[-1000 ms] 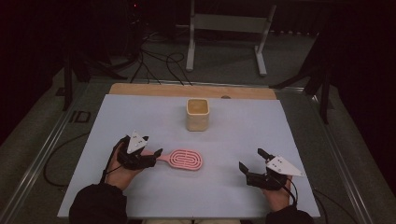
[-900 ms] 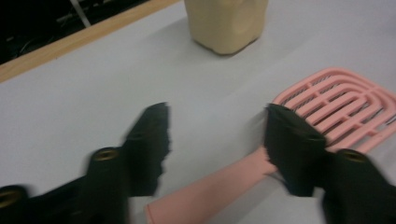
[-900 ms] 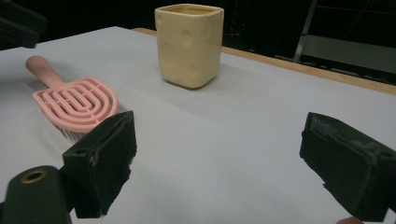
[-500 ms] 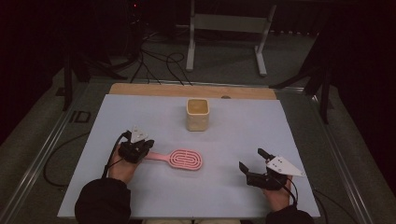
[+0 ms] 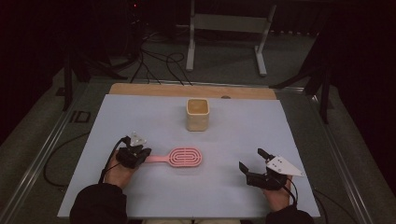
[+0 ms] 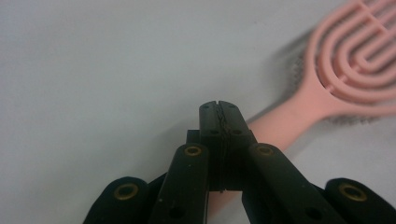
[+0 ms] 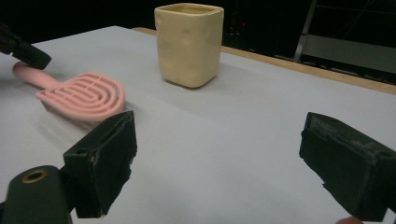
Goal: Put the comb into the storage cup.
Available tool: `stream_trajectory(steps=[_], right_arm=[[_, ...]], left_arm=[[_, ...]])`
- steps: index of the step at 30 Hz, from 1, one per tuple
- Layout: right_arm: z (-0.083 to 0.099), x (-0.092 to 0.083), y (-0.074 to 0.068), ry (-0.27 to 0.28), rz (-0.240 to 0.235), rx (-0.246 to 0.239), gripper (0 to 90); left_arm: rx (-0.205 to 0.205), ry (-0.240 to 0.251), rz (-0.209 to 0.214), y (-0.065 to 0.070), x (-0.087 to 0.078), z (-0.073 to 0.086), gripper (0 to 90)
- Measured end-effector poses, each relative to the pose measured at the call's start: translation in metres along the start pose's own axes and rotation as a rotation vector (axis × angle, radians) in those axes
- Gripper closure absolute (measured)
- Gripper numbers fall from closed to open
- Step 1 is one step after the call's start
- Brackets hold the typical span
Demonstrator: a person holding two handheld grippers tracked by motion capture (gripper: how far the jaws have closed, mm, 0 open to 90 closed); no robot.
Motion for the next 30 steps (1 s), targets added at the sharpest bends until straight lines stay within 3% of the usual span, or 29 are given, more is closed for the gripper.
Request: stream_trajectory(steps=[11,19,24,27,29,30], right_arm=[[0.000,0.001,0.000,-0.002,-0.001,-0.008,11.1],[0.000,0.000,0.000,-0.002,-0.001,-0.008,11.1],[0.000,0.000,0.000,-0.004,-0.002,-0.009,11.1],[0.000,0.000,0.000,-0.002,-0.001,-0.009,11.1],[0.000,0.000,0.000,-0.002,-0.002,-0.007,11.1],[0.000,0.000,0.000,-0.002,-0.002,-0.008,11.1]], left_arm=[[-0.020,0.019,0.025,0.008,-0.009,0.011,90.0],[-0.013,0.020,0.048,0.015,-0.014,0.014,90.0],[-0.012,0.031,0.041,0.015,-0.016,0.014,89.9],[-0.024,0.060,0.034,0.012,-0.020,0.010,89.4],[-0.030,0.123,0.035,0.011,-0.028,0.004,85.8],[-0.032,0.144,0.027,0.010,-0.032,0.002,79.8]])
Point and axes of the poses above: each handheld gripper's, and its own axes: x roughly forward along the jaws, z roughly out of its underside, y roughly to its right, the point moved 8 cm from there along x, roughly forward along the jaws, and after that the axes turned 12 degrees about -z, right-handed, at the moved point
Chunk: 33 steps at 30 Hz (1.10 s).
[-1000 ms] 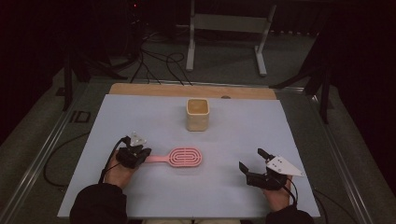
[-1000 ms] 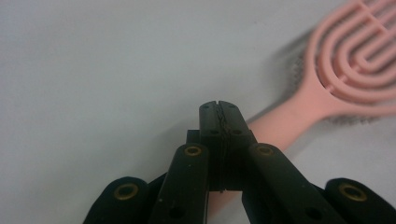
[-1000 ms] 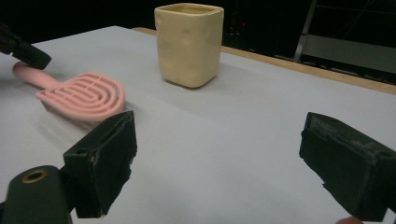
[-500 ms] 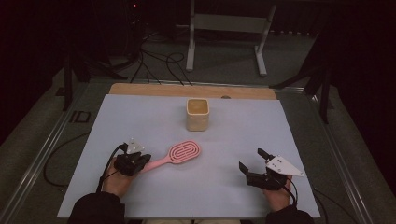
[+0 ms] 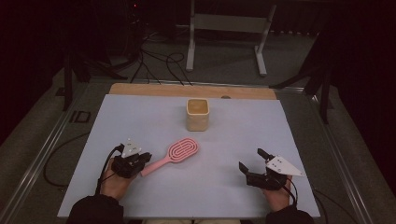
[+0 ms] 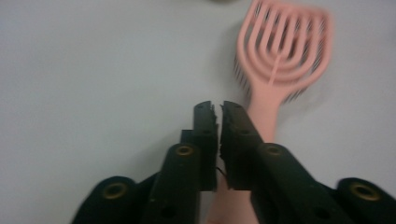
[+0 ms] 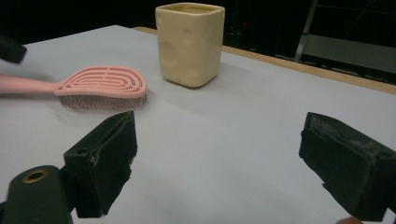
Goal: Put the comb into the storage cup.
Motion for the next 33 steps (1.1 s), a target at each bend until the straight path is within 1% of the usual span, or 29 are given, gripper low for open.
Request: stream_trajectory(steps=[1,2,3,4,5,6,7,8,9,10,11,12,13,14,15,17,20,22,24,26,29,30,33], right_arm=[[0.000,0.000,0.000,0.000,0.000,0.000,11.1],[0.000,0.000,0.000,0.000,0.000,0.000,11.1],[0.000,0.000,0.000,0.000,-0.001,0.001,11.1],[0.000,0.000,0.000,0.000,-0.001,0.001,11.1],[0.000,0.000,0.000,0.000,-0.001,0.002,11.1],[0.000,0.000,-0.001,0.002,-0.003,0.005,11.1],[-0.001,0.000,-0.001,0.001,-0.004,0.007,11.1],[-0.001,0.000,-0.002,-0.004,-0.007,0.014,11.1],[-0.001,0.000,-0.002,-0.004,-0.007,0.014,11.1],[-0.001,0.000,-0.002,-0.009,-0.013,0.020,11.1],[-0.001,0.000,-0.002,-0.009,-0.013,0.020,11.1],[-0.001,0.000,-0.005,-0.012,-0.026,0.029,11.1],[-0.001,0.001,-0.006,-0.019,-0.030,0.027,11.1],[-0.002,0.000,-0.009,-0.024,-0.036,0.031,11.1],[-0.002,0.000,-0.009,-0.024,-0.036,0.031,11.1],[-0.003,0.000,-0.011,-0.026,-0.041,0.027,11.2],[-0.005,-0.001,-0.013,-0.029,-0.044,0.030,11.2],[-0.006,-0.001,-0.013,-0.026,-0.047,0.026,11.1],[-0.008,-0.003,-0.013,-0.014,-0.058,0.039,11.0],[-0.009,-0.003,-0.013,-0.008,-0.061,0.040,11.0],[-0.009,-0.004,-0.012,-0.007,-0.055,0.038,10.9],[-0.009,-0.004,-0.011,-0.008,-0.052,0.038,10.8],[-0.008,-0.004,-0.010,-0.006,-0.044,0.037,10.4]], left_arm=[[0.005,0.030,-0.005,-0.001,-0.004,-0.004,79.8],[0.012,0.078,-0.015,-0.002,-0.011,-0.008,75.4],[0.014,0.100,-0.024,-0.002,-0.014,-0.011,68.8],[0.014,0.100,-0.024,-0.002,-0.014,-0.011,63.1],[0.006,0.161,-0.048,-0.007,-0.025,-0.016,63.1],[-0.005,0.189,-0.066,-0.010,-0.030,-0.017,43.7],[-0.028,0.229,-0.097,-0.017,-0.039,-0.017,38.8],[-0.042,0.248,-0.113,-0.021,-0.043,-0.016,33.1],[-0.042,0.248,-0.113,-0.021,-0.043,-0.016,28.4],[-0.042,0.248,-0.113,-0.021,-0.043,-0.016,28.4],[-0.067,0.278,-0.149,-0.029,-0.050,-0.013,28.4],[-0.085,0.290,-0.166,-0.035,-0.054,-0.010,20.0],[-0.097,0.302,-0.181,-0.039,-0.058,-0.007,16.6],[-0.102,0.307,-0.191,-0.042,-0.060,-0.004,13.1],[-0.107,0.307,-0.192,-0.044,-0.062,-0.001,13.1],[-0.120,0.308,-0.189,-0.048,-0.065,0.006,7.3],[-0.122,0.302,-0.190,-0.052,-0.068,0.015,1.0],[-0.128,0.301,-0.192,-0.055,-0.068,0.018,0.6],[-0.136,0.303,-0.192,-0.056,-0.068,0.020,0.4],[-0.133,0.297,-0.190,-0.056,-0.067,0.021,0.4],[-0.126,0.283,-0.181,-0.054,-0.063,0.023,0.4],[-0.125,0.280,-0.187,-0.054,-0.063,0.023,0.4],[-0.130,0.281,-0.185,-0.055,-0.063,0.023,0.3]])
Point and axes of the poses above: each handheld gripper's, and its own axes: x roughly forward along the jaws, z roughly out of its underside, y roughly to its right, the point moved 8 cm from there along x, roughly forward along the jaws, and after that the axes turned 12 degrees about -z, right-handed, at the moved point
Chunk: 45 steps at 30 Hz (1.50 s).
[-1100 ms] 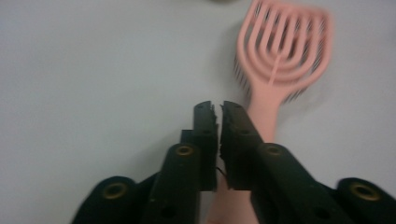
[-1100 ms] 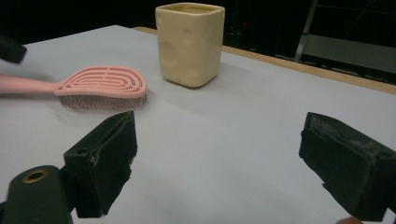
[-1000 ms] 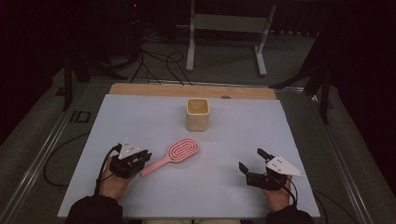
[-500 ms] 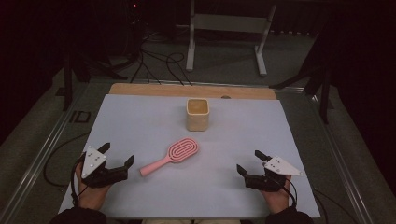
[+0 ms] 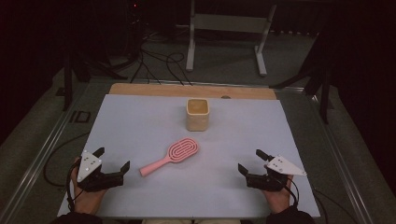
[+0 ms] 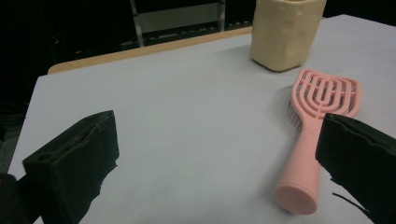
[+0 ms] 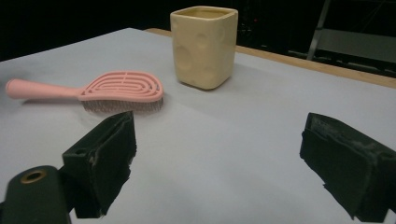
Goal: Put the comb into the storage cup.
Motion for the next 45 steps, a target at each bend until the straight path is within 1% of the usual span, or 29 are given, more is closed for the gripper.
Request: stream_trajectory(steps=[1,4,7,11,16,23,25,26,31,32,34,45], right_arm=[[0.000,0.000,0.000,-0.001,0.001,-0.002,10.4],[0.001,0.001,0.000,-0.001,0.001,0.003,10.3],[0.003,0.002,0.001,-0.011,0.005,0.007,9.1],[0.003,0.001,0.001,-0.012,0.007,0.012,9.1],[0.004,0.001,0.003,-0.012,0.016,0.014,9.0],[0.005,0.002,0.003,-0.016,0.020,0.012,9.0],[0.005,0.003,0.002,-0.018,0.019,0.013,9.0],[0.005,0.003,0.003,-0.018,0.020,0.013,9.0],[0.006,0.003,0.002,-0.021,0.016,0.012,9.0],[0.006,0.003,0.002,-0.022,0.016,0.012,9.0],[0.006,0.004,0.002,-0.022,0.016,0.013,9.0],[0.007,0.005,0.002,-0.026,0.014,0.015,9.0]], left_arm=[[-0.002,-0.001,-0.005,-0.001,0.000,0.000,0.3],[-0.014,-0.007,0.000,-0.002,0.000,-0.001,0.3],[-0.008,-0.021,0.015,0.000,0.001,-0.002,0.3],[0.018,-0.047,0.035,0.005,0.005,-0.005,0.3],[0.039,-0.072,0.058,0.011,0.009,-0.011,0.3],[0.076,-0.102,0.079,0.016,0.014,-0.017,0.2],[0.080,-0.104,0.082,0.017,0.014,-0.018,0.2],[0.091,-0.113,0.084,0.019,0.016,-0.019,0.2],[0.100,-0.134,0.093,0.022,0.020,-0.022,0.2],[0.105,-0.149,0.100,0.024,0.022,-0.023,0.2],[0.112,-0.162,0.108,0.026,0.024,-0.024,0.2],[0.167,-0.211,0.132,0.039,0.034,-0.026,0.2]])
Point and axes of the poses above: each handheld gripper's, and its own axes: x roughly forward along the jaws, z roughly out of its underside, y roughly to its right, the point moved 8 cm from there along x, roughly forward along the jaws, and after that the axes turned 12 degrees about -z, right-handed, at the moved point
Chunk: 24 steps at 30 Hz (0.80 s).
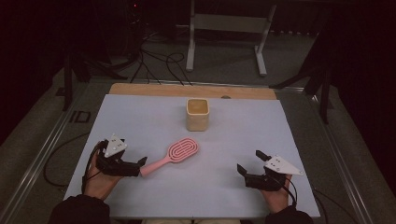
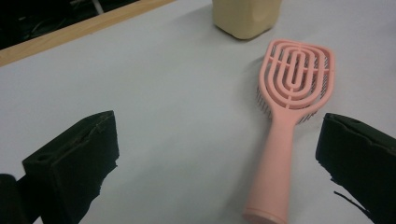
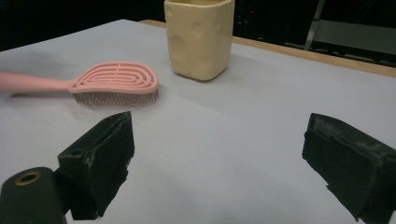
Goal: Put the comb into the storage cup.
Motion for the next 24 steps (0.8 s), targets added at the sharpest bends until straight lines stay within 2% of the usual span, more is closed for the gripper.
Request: stream_trajectory(steps=[10,14,22,24], right_arm=[[0.001,0.001,0.000,-0.007,0.000,-0.001,9.0],[0.001,0.001,0.000,-0.008,0.000,0.001,9.0],[0.002,0.002,0.001,-0.014,-0.002,-0.001,9.0],[0.003,0.003,0.001,-0.016,-0.001,0.001,9.0]], left_arm=[[0.028,-0.029,0.029,0.010,0.010,-0.007,0.2],[0.064,-0.062,0.033,0.015,0.015,-0.008,0.2],[0.091,-0.137,0.060,0.021,0.027,-0.006,0.3],[0.112,-0.171,0.065,0.025,0.032,-0.005,0.3]])
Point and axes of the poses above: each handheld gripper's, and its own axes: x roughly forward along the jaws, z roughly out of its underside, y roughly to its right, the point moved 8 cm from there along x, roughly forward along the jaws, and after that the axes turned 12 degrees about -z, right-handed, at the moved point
